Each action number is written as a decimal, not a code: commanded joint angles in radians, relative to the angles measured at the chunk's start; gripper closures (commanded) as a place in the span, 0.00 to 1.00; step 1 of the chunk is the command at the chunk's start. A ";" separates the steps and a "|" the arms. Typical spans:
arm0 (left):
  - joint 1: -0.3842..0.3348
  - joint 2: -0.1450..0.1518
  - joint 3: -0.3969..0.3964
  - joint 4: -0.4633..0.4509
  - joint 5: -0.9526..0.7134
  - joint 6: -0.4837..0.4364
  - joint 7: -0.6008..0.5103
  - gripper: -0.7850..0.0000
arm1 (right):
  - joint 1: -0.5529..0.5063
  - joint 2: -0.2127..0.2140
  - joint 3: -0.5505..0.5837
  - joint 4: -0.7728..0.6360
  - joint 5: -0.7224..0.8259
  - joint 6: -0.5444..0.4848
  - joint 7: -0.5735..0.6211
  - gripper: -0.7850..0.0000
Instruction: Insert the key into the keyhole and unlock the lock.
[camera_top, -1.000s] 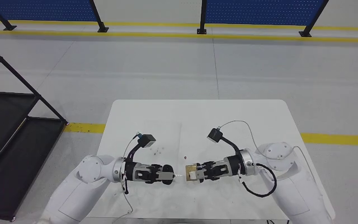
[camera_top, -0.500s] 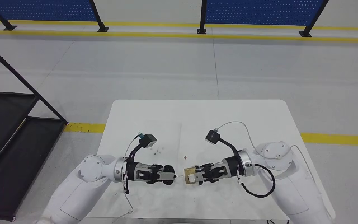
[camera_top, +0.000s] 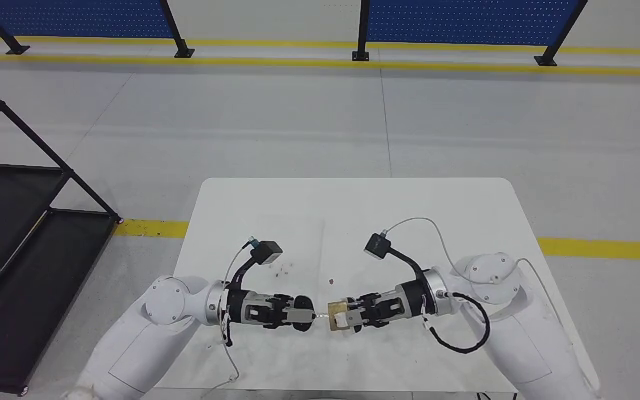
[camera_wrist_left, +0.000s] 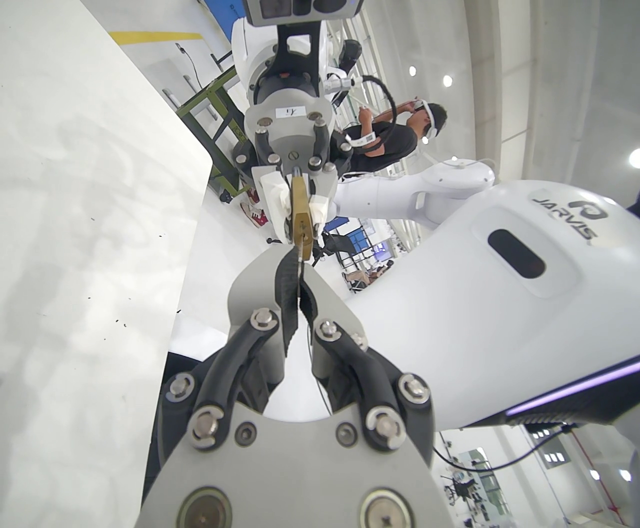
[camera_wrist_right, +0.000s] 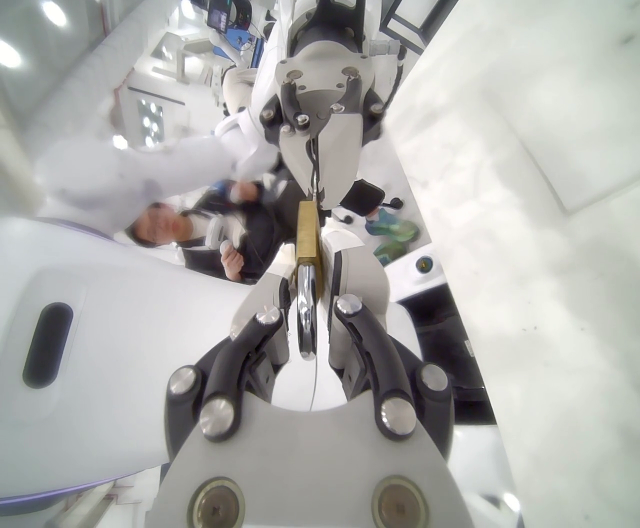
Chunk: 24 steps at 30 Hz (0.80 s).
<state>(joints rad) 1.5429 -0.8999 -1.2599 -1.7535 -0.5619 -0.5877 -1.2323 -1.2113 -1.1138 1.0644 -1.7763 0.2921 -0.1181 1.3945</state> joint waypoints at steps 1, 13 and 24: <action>-0.001 0.000 0.001 0.000 0.000 0.000 0.000 1.00 | 0.001 0.001 -0.003 0.000 0.000 0.000 -0.002 1.00; -0.005 0.002 0.010 0.001 0.004 -0.002 0.002 1.00 | 0.008 0.009 -0.018 0.001 -0.002 0.005 -0.028 1.00; -0.012 -0.001 0.018 0.012 0.009 -0.013 0.023 1.00 | -0.002 0.014 -0.022 -0.004 -0.008 0.020 -0.099 1.00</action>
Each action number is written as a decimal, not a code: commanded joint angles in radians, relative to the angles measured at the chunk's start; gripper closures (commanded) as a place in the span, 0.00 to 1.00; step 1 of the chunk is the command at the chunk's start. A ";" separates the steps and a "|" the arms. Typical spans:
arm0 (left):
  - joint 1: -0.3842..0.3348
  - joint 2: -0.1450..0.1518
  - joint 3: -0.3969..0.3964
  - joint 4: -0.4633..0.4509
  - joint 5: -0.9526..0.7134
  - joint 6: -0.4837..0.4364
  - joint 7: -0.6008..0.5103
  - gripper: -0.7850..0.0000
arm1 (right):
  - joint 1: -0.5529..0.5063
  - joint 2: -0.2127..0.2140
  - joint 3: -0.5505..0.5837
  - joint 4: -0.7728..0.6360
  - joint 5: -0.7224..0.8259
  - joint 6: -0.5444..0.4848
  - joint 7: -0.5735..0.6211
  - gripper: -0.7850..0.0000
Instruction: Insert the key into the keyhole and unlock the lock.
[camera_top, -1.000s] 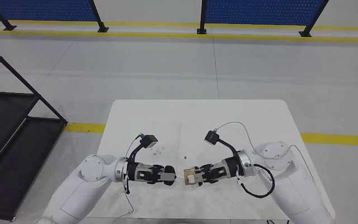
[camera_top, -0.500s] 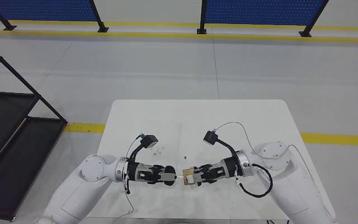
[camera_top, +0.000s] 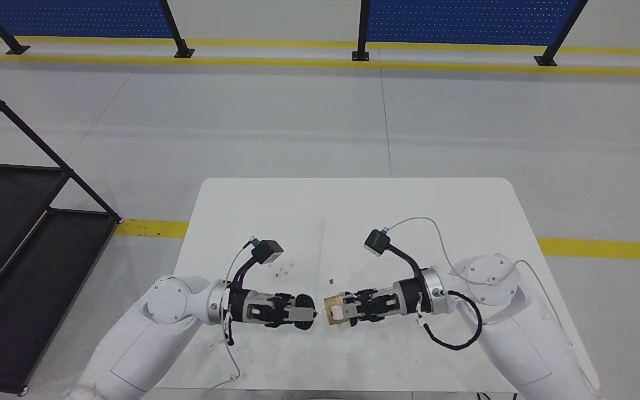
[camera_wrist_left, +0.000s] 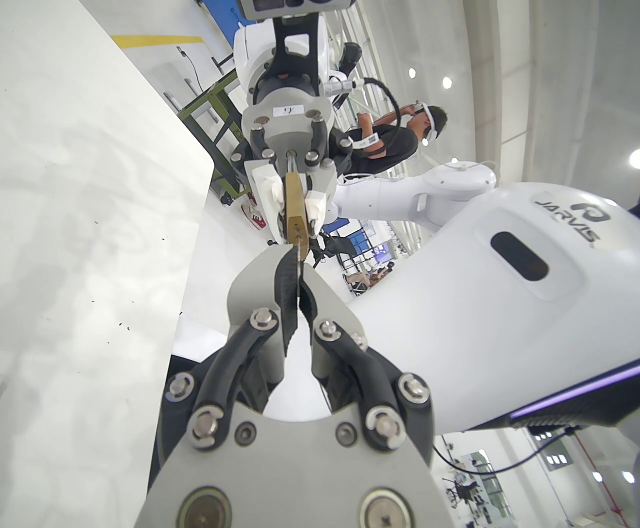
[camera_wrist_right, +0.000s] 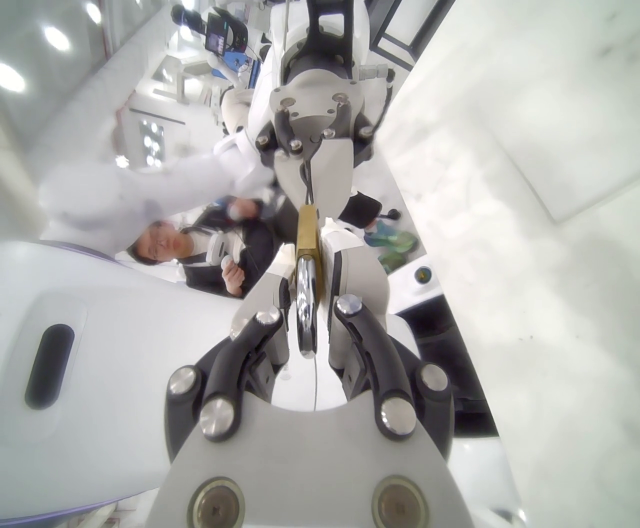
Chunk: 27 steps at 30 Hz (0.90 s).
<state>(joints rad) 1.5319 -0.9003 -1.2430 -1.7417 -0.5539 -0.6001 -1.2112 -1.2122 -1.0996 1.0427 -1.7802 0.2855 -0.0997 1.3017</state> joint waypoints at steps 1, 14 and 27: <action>-0.001 -0.001 0.002 0.002 0.003 0.001 0.005 1.00 | -0.003 0.001 -0.001 -0.001 -0.002 0.002 -0.014 1.00; -0.010 -0.003 0.006 0.006 0.014 0.003 0.026 1.00 | -0.013 0.008 -0.008 -0.015 -0.023 0.012 -0.063 1.00; -0.014 -0.006 0.012 0.011 0.022 0.004 0.042 1.00 | -0.020 0.015 -0.021 -0.024 -0.026 0.006 -0.069 1.00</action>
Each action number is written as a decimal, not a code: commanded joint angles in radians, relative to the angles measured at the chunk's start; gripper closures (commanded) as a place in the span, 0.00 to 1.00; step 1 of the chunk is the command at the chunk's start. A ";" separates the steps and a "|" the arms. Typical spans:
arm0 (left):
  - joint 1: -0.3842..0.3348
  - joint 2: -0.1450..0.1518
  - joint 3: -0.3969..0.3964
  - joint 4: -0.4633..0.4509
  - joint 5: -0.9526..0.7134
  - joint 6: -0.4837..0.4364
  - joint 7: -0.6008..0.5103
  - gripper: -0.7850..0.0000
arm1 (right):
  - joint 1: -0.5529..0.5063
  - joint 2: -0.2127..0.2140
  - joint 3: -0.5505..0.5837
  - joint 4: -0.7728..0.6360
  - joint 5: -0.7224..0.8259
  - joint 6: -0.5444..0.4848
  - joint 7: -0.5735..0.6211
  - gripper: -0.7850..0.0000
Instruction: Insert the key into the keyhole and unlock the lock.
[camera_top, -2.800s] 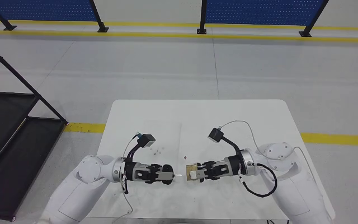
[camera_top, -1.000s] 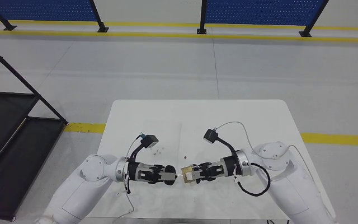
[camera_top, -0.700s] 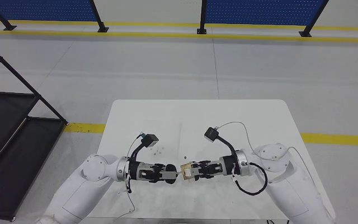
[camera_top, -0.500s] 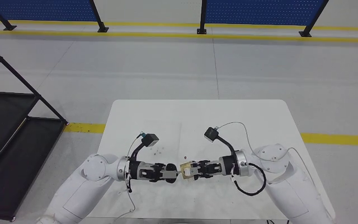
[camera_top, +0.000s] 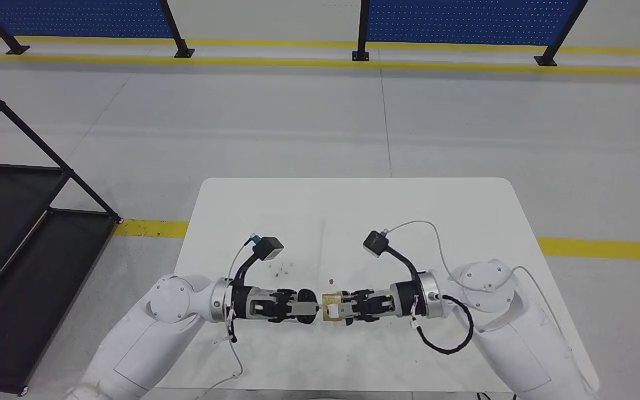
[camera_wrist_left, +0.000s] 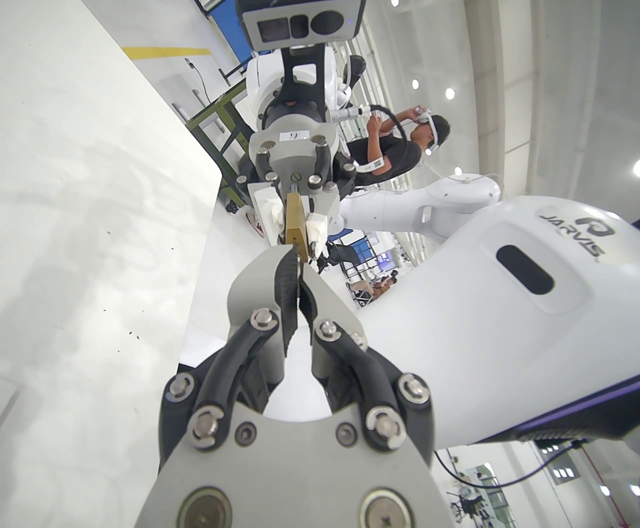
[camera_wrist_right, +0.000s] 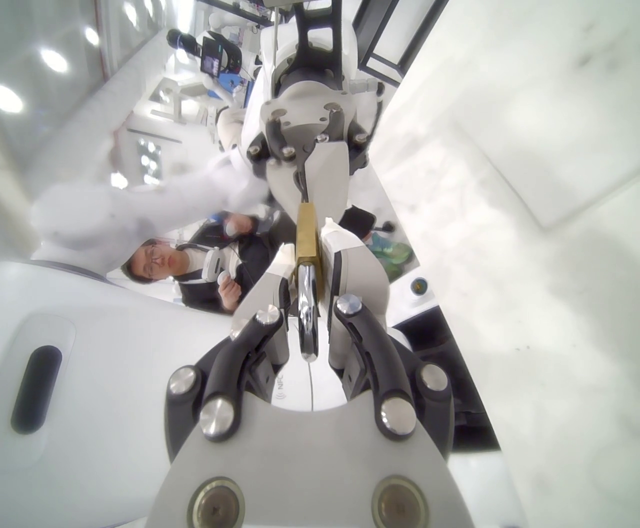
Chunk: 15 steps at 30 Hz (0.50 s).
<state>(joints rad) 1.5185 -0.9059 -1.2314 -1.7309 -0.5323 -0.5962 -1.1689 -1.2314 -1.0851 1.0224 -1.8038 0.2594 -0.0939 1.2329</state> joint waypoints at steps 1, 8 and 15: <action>-0.001 0.000 0.001 0.000 0.001 0.001 -0.001 1.00 | 0.000 0.001 -0.001 -0.001 -0.001 -0.001 0.000 1.00; -0.002 -0.001 0.003 -0.002 -0.002 0.001 -0.007 1.00 | 0.000 0.004 -0.010 -0.008 -0.002 -0.002 0.003 1.00; -0.003 -0.001 0.006 -0.002 -0.005 0.002 -0.011 1.00 | 0.000 0.007 -0.018 -0.011 0.002 -0.005 0.003 1.00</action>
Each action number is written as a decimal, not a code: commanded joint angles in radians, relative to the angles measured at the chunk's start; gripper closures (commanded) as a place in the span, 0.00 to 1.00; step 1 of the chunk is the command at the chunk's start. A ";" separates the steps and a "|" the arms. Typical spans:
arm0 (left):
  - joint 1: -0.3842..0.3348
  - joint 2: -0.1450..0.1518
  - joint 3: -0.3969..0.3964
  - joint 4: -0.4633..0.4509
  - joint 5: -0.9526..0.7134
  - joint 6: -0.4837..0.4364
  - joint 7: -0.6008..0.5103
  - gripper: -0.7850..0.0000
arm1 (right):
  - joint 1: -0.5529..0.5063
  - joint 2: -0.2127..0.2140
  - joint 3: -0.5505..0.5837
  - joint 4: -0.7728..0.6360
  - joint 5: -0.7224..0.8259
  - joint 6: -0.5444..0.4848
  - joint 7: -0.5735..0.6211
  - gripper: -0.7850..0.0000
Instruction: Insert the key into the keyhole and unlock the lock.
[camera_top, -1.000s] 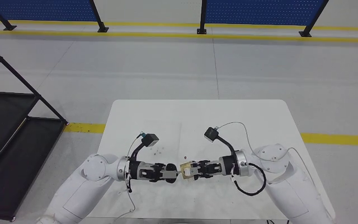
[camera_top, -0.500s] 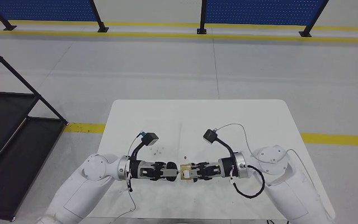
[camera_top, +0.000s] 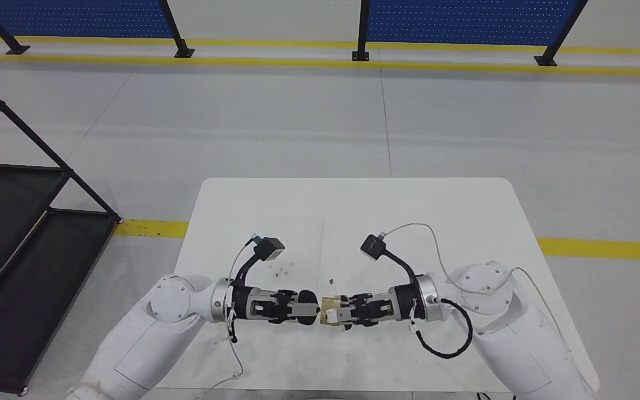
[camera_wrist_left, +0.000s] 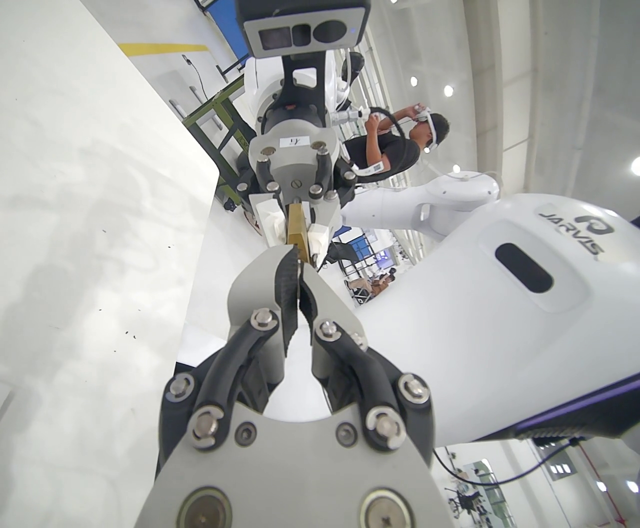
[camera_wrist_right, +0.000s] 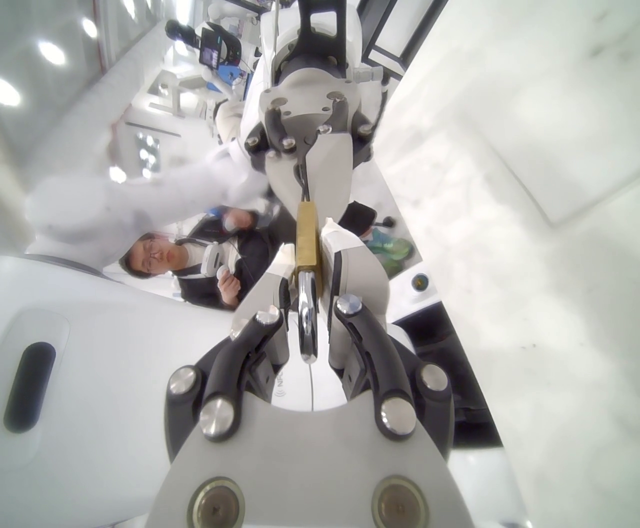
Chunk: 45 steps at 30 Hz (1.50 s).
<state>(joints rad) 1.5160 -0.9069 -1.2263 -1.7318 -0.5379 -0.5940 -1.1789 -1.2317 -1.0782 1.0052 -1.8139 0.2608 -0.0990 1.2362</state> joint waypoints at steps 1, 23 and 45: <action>0.000 0.000 0.002 -0.001 0.000 0.000 -0.001 1.00 | 0.000 0.001 -0.002 -0.001 0.002 -0.001 -0.001 1.00; 0.021 0.003 -0.032 -0.012 -0.027 -0.019 0.009 0.00 | -0.009 0.010 0.000 0.007 0.032 -0.014 -0.029 1.00; 0.009 0.001 -0.032 0.008 -0.010 -0.011 0.015 0.93 | 0.006 0.015 -0.010 0.049 0.061 -0.031 -0.021 1.00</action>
<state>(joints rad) 1.5262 -0.9060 -1.2602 -1.7240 -0.5485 -0.6050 -1.1639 -1.2263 -1.0629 0.9959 -1.7659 0.3230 -0.1294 1.2152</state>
